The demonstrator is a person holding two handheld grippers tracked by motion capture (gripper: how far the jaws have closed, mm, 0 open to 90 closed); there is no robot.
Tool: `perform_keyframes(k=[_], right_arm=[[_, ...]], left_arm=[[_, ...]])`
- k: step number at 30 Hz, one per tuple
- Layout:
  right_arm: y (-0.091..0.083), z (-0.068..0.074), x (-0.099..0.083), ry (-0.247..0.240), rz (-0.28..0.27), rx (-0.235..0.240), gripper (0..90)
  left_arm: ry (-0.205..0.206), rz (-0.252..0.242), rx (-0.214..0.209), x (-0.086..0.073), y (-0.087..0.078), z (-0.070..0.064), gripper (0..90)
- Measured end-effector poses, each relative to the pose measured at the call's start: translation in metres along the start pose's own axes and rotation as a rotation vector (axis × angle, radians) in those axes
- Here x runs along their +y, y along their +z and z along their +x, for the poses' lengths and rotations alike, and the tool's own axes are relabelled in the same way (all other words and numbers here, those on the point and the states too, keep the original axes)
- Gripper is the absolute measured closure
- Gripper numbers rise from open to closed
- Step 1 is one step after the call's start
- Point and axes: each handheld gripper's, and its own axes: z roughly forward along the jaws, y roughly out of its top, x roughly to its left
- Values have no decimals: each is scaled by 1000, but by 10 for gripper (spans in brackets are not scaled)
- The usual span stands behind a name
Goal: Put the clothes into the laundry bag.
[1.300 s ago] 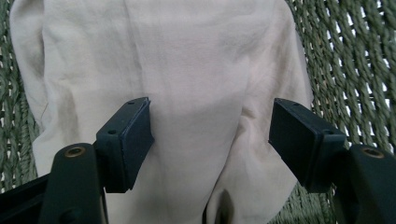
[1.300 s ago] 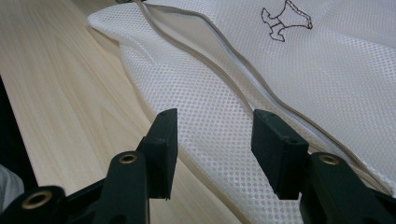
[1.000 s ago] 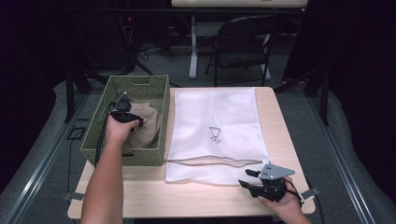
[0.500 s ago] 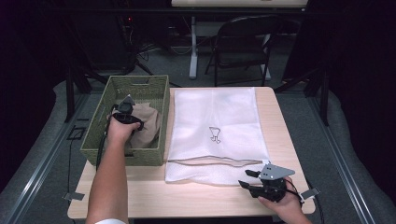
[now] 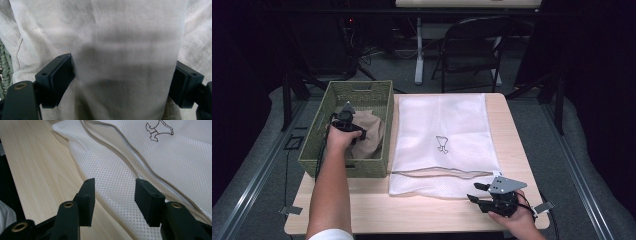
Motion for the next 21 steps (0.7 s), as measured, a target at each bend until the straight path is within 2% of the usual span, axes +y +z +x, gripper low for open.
perform_keyframes(k=[5, 8, 9, 13, 16, 19, 20, 21], right_arm=[[1, 1, 0, -3, 6, 1, 507], [1, 1, 0, -9, 9, 8, 507], [1, 1, 0, -11, 10, 9, 507], [2, 2, 0, -15, 9, 7, 507], [2, 2, 0, -15, 10, 10, 507], [2, 2, 0, -18, 12, 12, 507], [2, 2, 0, -19, 12, 13, 507], [2, 2, 0, -19, 13, 12, 507]], left_arm=[[0, 2, 9, 0, 2, -2, 147], [11, 8, 20, 0, 3, -4, 122], [30, 16, 29, 1, 5, -5, 108], [26, 25, 41, 1, 8, -6, 72], [2, 30, 41, 1, 9, -6, 54], [2, 31, 48, 0, 10, -6, 46], [24, 23, 59, 0, 10, -5, 42], [24, 20, 62, -1, 11, -6, 37]])
